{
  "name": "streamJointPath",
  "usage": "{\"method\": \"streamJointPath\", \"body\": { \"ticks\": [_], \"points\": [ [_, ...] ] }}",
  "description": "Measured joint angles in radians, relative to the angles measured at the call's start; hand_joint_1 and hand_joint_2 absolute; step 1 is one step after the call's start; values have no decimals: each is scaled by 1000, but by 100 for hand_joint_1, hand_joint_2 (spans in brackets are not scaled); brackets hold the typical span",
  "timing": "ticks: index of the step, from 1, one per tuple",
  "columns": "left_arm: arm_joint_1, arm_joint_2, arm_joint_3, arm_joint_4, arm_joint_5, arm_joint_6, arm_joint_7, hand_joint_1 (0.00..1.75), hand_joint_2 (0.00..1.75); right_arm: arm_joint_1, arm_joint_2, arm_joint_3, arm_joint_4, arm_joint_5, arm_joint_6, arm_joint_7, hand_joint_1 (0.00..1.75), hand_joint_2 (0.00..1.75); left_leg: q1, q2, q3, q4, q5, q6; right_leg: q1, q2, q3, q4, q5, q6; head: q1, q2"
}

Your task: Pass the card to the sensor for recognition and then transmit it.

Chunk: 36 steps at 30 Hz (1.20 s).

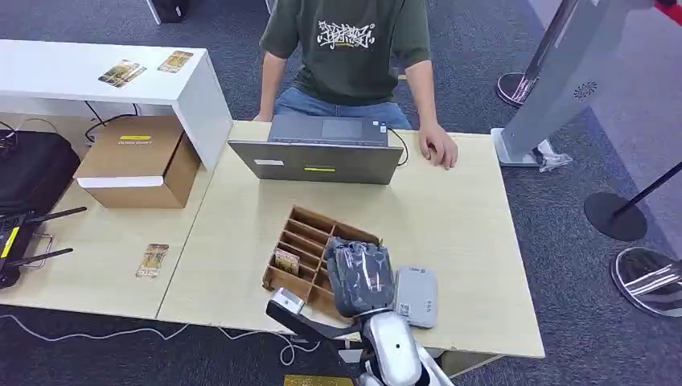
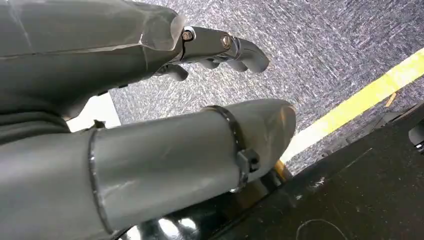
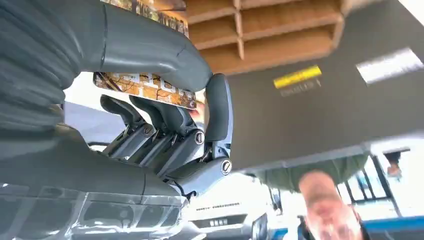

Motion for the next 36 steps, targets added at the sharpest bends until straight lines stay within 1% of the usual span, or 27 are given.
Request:
{"method": "streamJointPath", "body": {
  "ticks": [2, 4, 12, 16, 20, 22, 23, 24, 25, 30, 32, 33, 34, 36],
  "points": [
    [0, 0, 0, 0, 0, -1, -1, 0, 0, 0, 0, -3, -17, -3, -41, -16, 175, 175, 0, 0, 0, 0, 0, 0, 0, 0, 0, 0, 0, 0, 0, 0],
    [0, 0, 0, 0, 0, -2, -2, 0, 0, 0, 0, -8, -34, -3, -65, -26, 175, 175, 0, 0, 0, 0, 0, 0, 0, 0, 0, 0, 0, 0, 0, 0],
    [0, 0, 0, 0, 0, -3, -2, 0, 0, 0, 0, -24, -66, -3, -81, -38, 175, 175, 0, 0, 0, 0, 0, 0, 0, 0, 0, 0, 0, 0, 0, 0],
    [-1, 0, -1, 0, 0, -5, -3, 0, 0, 0, 0, -38, -80, -14, -160, -74, 175, 175, 0, 0, 0, 0, 0, 0, 0, 0, 0, 0, 0, 0, 0, 0],
    [-2, 1, -1, 0, 6, -4, -3, 0, 0, -2, 5, -65, -100, -73, -273, -155, 175, 175, 0, 0, 0, 0, 0, 0, 0, 0, 0, 0, 0, 0, 0, 0],
    [-2, 1, -1, 0, 10, -1, -3, 0, 0, -7, 6, -76, -102, -135, -329, -202, 175, 175, 0, 0, 0, 0, 0, 0, 0, 0, 0, 0, 0, 0, 0, 0],
    [-2, 2, -1, 0, 12, 0, -3, 0, 0, -12, 7, -81, -101, -184, -370, -232, 175, 175, 0, 0, 0, 0, 0, 0, 0, 0, 0, 0, 0, 0, 0, 0],
    [-3, 2, -1, 0, 12, 0, -3, 0, 0, -18, 8, -86, -100, -206, -401, -252, 175, 175, 0, 0, 0, 0, 0, 0, 0, 0, 0, 0, 0, 0, 0, 0],
    [-3, 2, -1, 0, 13, 0, -3, 0, 0, -23, 10, -91, -100, -214, -416, -260, 175, 175, 0, 0, 0, 0, 0, 0, 0, 0, 0, 0, 0, 0, 0, 0],
    [-3, 4, -1, 0, 13, 0, -3, 0, 0, -34, 11, -102, -95, -228, -422, -269, 175, 175, 0, 0, 0, 0, 0, 0, 0, 0, 0, 0, 0, 0, 0, 0],
    [-4, 5, -1, 0, 13, 1, -3, 0, 0, -35, 12, -105, -93, -244, -440, -284, 175, 175, 0, 0, 0, 0, 0, 0, 0, 0, 0, 0, 0, 0, 0, 0],
    [-4, 5, -1, 0, 13, 1, -3, 0, 0, -36, 14, -108, -93, -257, -443, -300, 175, 175, 0, 0, 0, 0, 0, 0, 0, 0, 0, 0, 0, 0, 0, 0],
    [-4, 5, -1, 0, 13, 1, -3, 0, 0, -35, 19, -114, -95, -275, -444, -331, 175, 175, 0, 0, 0, 0, 0, 0, 0, 0, 0, 0, 0, 0, 0, 0],
    [-4, 6, -1, 0, 14, 3, -3, 0, 0, -28, 39, -143, -105, -308, -446, -419, 175, 175, 0, 0, 0, 0, 0, 0, 0, 0, 0, 0, 0, 0, 0, 0]
  ]
}}
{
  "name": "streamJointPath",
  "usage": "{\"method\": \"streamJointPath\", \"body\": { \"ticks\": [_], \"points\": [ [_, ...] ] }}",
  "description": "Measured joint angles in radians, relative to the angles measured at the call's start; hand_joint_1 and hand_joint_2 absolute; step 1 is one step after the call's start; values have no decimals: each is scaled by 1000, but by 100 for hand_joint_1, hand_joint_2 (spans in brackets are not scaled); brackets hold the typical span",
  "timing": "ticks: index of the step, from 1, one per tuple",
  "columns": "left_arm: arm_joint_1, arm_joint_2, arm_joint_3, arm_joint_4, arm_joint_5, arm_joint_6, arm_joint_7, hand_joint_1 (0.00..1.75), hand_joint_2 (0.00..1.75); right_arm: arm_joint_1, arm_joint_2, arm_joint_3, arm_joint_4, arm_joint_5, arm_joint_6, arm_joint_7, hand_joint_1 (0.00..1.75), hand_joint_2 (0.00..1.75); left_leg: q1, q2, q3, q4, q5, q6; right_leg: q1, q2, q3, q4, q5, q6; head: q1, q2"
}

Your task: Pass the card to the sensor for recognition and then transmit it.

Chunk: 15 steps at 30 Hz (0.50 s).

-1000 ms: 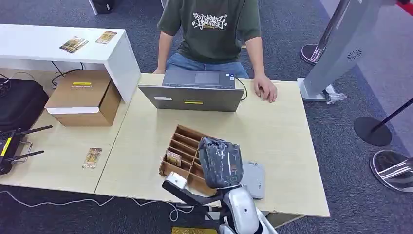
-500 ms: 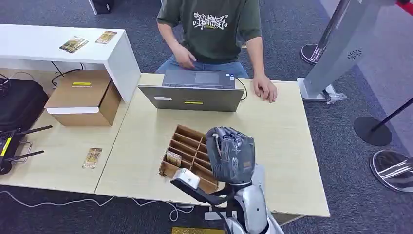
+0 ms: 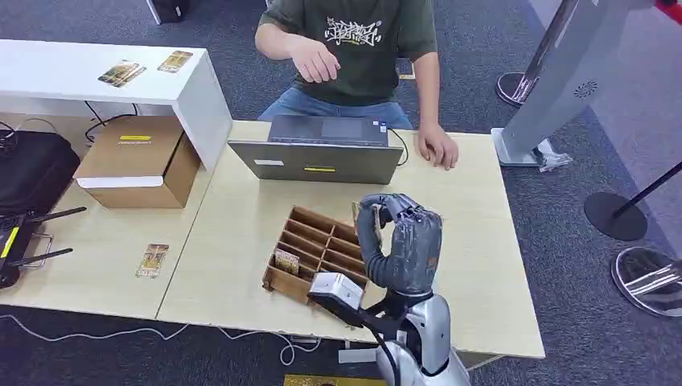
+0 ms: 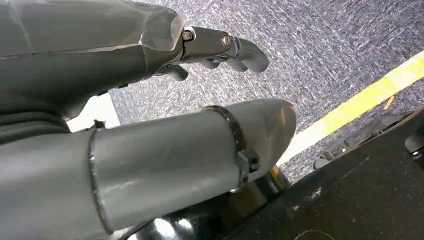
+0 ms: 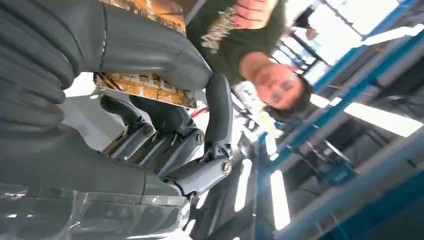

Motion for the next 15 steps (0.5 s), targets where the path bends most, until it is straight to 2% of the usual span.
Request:
{"method": "streamJointPath", "body": {
  "ticks": [5, 7, 10, 15],
  "points": [
    [0, 3, 0, 0, 0, 9, 0, 0, 0, 21, 56, -97, -14, -82, 0, -190, 175, 175, 0, 0, 0, 0, 0, 0, 0, 0, 0, 0, 0, 0, -1, 0],
    [0, 3, 0, 0, 0, 10, 2, 0, 0, 26, 64, -138, -14, -112, 0, -225, 175, 175, 0, 0, 0, 0, 0, 0, 0, -1, 0, 0, 0, 0, -1, 0],
    [0, 3, 0, 0, -5, 10, 3, 0, 0, 7, 73, -182, -13, -116, 0, -216, 175, 175, 0, 0, 0, 0, 0, 0, 0, 0, 0, 0, 0, 0, -1, 0],
    [-12, 3, -13, 0, -27, -5, 6, 0, 0, -125, 98, -223, 45, -71, 0, -121, 175, 175, 0, 0, 0, 0, 2, -1, 0, 0, 0, 0, 2, 0, -1, 0]
  ]
}}
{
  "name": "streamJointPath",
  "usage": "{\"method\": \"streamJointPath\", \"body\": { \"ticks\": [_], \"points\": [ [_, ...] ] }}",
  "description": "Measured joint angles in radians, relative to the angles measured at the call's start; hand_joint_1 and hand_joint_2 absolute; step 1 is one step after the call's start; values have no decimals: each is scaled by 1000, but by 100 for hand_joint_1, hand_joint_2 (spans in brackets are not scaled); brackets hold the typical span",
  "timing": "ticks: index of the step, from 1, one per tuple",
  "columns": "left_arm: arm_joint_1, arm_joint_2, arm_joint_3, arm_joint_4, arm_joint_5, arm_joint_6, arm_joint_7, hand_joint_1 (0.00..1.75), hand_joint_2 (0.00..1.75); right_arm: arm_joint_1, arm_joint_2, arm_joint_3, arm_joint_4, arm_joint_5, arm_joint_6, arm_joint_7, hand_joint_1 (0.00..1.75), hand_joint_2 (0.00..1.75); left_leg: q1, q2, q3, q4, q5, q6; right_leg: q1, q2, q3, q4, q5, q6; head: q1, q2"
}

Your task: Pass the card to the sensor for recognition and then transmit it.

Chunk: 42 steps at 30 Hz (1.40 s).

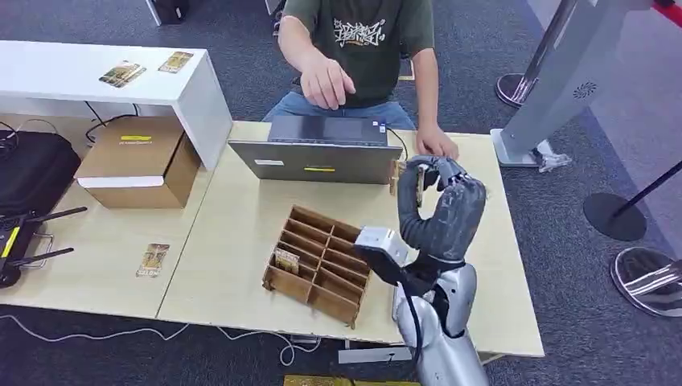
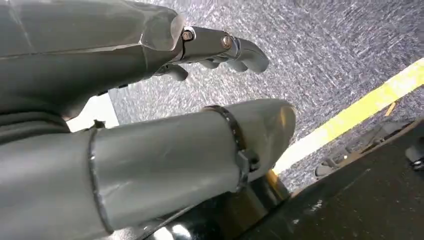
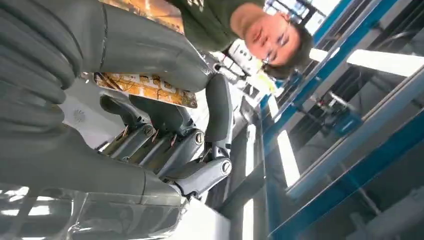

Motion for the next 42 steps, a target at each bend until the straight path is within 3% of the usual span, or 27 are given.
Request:
{"method": "streamJointPath", "body": {
  "ticks": [5, 12, 28, 36, 42],
  "points": [
    [-17, 0, -14, 0, -19, -20, 2, 0, 0, -145, 32, -48, 101, 27, 0, 44, 175, 175, 0, 0, 0, 0, 1, 0, 0, 0, 0, 1, 1, -1, 0, 0],
    [-22, 0, -27, 0, -26, -24, 3, 0, 0, -212, 46, -72, 175, 37, 0, 55, 175, 175, 0, 0, 0, 0, 1, 0, 0, 0, -1, 1, 1, -1, 0, 0],
    [-41, 2, -71, 0, -85, -81, 8, 0, 0, -609, 48, -140, 624, 315, 0, 190, 175, 175, 0, 0, 0, 0, 2, 0, 0, 1, -1, 1, 2, -1, 0, 0],
    [-45, 3, -86, 0, -99, -93, 8, 0, 0, -697, 48, -143, 763, 350, 0, 263, 175, 175, 0, 0, 0, 0, 2, 0, 0, 0, -1, 1, 2, -1, 0, 0],
    [-52, 3, -96, 0, -105, -96, 10, 0, 0, -719, 49, -152, 826, 371, 0, 272, 175, 175, 0, 0, 0, 0, 2, 0, 0, 0, -1, 1, 2, -1, 0, 0]
  ]
}}
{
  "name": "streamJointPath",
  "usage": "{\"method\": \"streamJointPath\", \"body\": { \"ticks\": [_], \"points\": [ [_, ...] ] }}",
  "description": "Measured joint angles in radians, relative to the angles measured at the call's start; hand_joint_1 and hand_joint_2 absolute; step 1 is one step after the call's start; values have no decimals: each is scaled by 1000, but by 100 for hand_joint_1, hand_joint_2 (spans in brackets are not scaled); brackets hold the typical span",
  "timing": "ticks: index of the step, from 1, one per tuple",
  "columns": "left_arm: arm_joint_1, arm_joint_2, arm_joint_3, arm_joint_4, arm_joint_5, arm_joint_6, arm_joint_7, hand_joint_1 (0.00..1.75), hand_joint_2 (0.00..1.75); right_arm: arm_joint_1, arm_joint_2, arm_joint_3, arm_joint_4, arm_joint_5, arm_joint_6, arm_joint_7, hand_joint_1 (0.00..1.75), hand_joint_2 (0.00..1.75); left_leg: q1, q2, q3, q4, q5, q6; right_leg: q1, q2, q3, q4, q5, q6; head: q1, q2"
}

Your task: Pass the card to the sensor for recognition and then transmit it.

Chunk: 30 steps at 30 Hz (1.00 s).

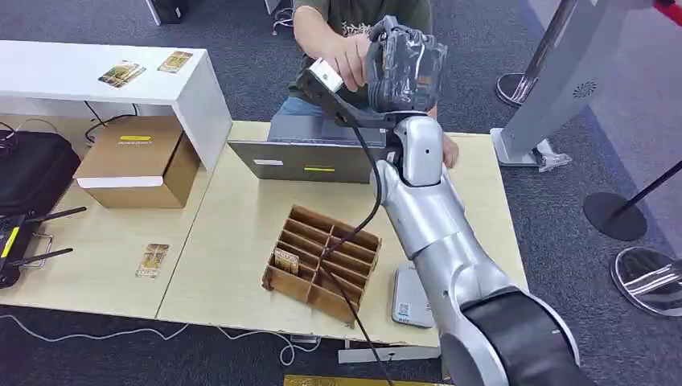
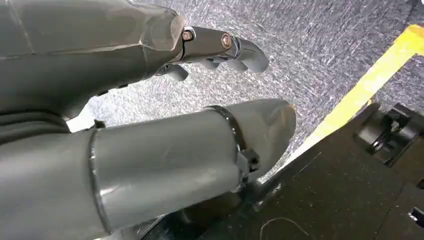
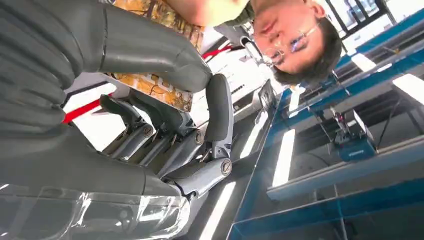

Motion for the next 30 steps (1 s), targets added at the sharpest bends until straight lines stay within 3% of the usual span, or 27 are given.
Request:
{"method": "streamJointPath", "body": {
  "ticks": [10, 11, 12, 30],
  "points": [
    [-1, 0, -6, 0, -2, -6, 0, 0, 0, -7, 0, -9, 36, 18, 0, -4, 175, 175, 0, 0, 0, 0, 0, 0, 0, 0, 0, 0, 0, 0, 0, 0],
    [-1, 0, -6, 0, -2, -6, 0, 0, 0, -8, 0, -9, 39, 18, 0, -4, 42, 175, 0, 0, 0, 0, 0, 0, 0, 0, 0, 0, 0, 0, 0, 0],
    [-1, 0, -6, 0, -2, -6, 0, 0, 0, -9, 0, -9, 41, 18, 0, -4, 0, 175, 0, 0, 0, 0, 0, 0, 0, 0, 0, 0, 0, 0, 0, 0],
    [-1, 0, -6, 0, -3, -5, -2, 0, 0, -15, 2, -9, 51, 21, -1, -3, 0, 175, 0, 0, 0, 0, 0, 0, 0, 0, 0, 0, 0, 0, 0, 0]
  ]
}}
